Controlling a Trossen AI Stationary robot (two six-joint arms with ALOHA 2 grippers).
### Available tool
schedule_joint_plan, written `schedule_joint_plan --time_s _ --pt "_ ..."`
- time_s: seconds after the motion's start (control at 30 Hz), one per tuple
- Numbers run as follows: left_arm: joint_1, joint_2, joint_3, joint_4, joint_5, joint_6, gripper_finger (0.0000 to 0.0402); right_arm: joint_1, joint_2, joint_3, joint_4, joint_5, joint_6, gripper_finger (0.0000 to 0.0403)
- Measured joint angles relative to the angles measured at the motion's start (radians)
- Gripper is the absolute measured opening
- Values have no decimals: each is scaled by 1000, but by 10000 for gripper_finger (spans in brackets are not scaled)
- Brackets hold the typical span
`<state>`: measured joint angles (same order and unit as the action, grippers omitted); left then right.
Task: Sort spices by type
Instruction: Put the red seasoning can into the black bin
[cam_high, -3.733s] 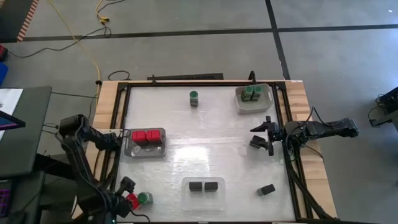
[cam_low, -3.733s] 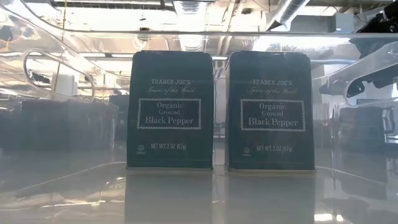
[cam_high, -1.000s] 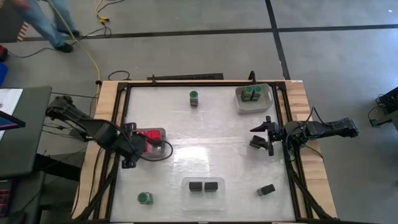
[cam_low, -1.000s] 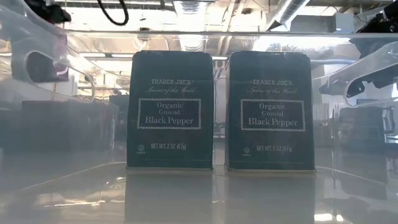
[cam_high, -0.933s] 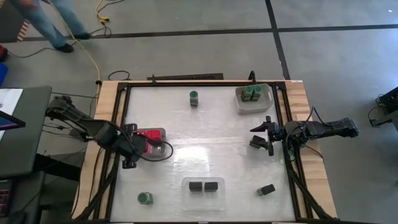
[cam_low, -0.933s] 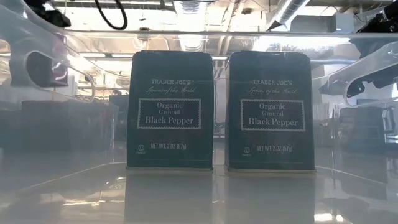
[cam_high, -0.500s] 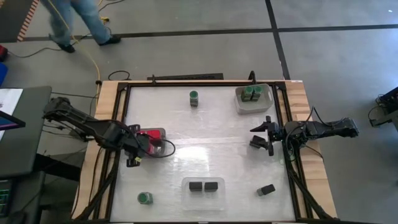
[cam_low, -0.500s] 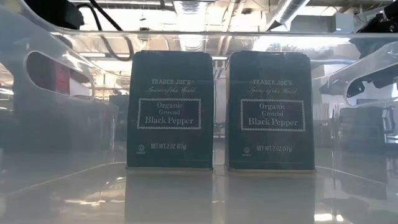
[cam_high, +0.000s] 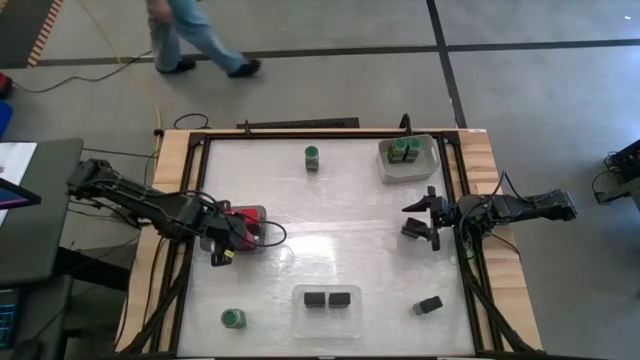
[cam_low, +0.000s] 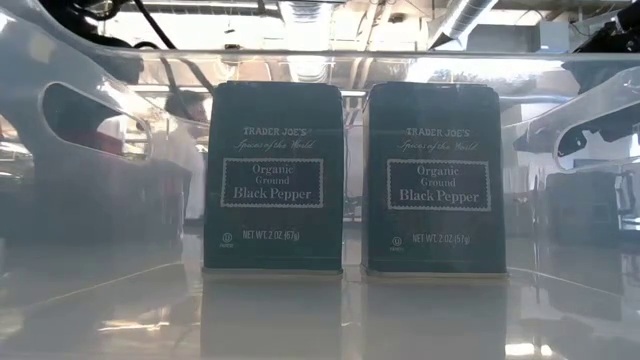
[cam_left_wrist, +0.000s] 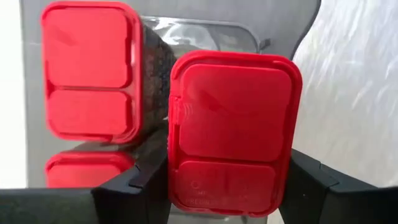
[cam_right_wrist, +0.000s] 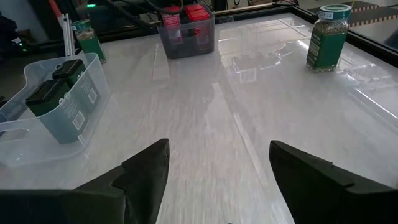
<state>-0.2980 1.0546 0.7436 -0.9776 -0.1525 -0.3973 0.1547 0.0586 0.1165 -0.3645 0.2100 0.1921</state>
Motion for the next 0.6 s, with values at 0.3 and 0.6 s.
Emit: schedule_joint_plan --time_s 0.3,0.6 --pt "27 30 -8 2 6 31 212 0 0 0 0 0 0 302" --pt "54 78 -8 9 19 59 212 0 0 0 0 0 0 302"
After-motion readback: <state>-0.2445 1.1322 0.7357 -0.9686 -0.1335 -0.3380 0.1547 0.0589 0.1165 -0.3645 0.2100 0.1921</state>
